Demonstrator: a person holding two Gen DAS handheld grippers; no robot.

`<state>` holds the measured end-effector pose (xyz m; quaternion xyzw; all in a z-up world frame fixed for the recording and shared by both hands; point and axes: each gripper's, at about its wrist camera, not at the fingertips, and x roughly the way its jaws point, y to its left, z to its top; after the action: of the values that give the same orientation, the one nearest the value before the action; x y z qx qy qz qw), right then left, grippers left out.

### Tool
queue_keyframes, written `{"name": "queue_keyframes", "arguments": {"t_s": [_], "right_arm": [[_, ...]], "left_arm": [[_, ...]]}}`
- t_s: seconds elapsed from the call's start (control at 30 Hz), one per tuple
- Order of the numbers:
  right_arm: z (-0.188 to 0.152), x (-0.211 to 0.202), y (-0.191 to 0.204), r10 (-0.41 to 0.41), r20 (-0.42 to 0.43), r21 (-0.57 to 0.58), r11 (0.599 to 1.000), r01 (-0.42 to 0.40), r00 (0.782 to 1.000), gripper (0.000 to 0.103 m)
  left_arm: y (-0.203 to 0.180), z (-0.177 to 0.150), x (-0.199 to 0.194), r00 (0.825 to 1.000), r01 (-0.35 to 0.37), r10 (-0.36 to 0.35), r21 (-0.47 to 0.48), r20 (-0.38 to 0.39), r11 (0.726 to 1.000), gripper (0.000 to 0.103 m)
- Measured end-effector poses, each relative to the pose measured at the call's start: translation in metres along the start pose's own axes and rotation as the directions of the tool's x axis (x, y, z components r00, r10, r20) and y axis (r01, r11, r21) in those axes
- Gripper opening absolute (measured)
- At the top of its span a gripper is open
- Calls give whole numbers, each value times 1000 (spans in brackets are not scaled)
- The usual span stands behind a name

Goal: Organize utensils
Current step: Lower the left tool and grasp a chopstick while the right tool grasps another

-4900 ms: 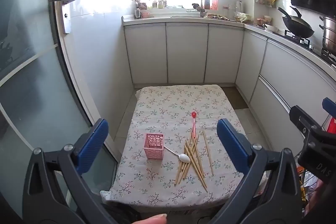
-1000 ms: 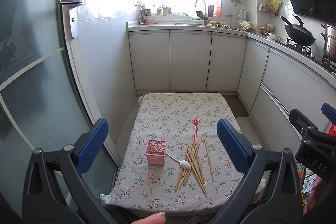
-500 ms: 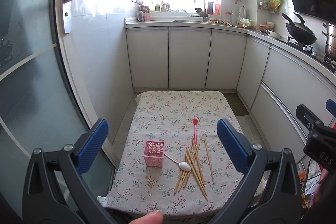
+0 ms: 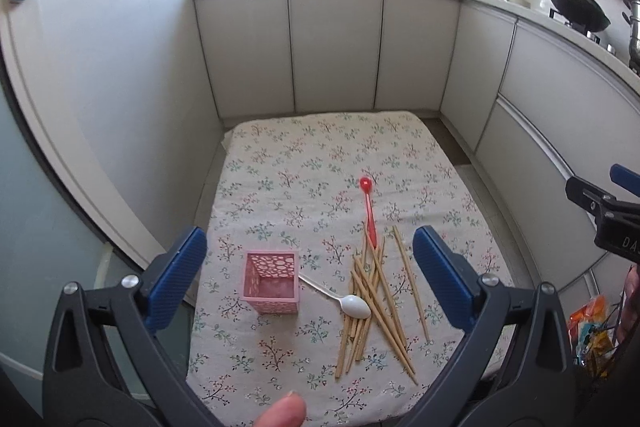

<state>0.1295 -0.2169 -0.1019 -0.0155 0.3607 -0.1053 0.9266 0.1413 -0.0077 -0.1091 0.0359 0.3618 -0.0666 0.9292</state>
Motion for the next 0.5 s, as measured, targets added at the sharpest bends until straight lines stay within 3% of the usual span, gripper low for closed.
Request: {"name": "queue_keyframes", "arguments": {"t_s": [0.13,0.27,0.43,0.5], "right_arm": [[-2,49,3,84,-85,5,996,-84,993,102],[-4,94,8,111,-169,-10,993,-114,979,98],[-9,152,9,177,-271,10,983,-181,946,86],[-13,173,9,205,-297,30,978,-205,933,83]], "left_arm": [[-5,-1,49,991,68,-68,-3,-116,998,103],[-9,-3,95,973,91,-93,-18,-212,996,102],[-18,-7,152,929,177,-188,-62,-318,982,95],[-22,-10,179,906,202,-221,-89,-360,975,84]]}}
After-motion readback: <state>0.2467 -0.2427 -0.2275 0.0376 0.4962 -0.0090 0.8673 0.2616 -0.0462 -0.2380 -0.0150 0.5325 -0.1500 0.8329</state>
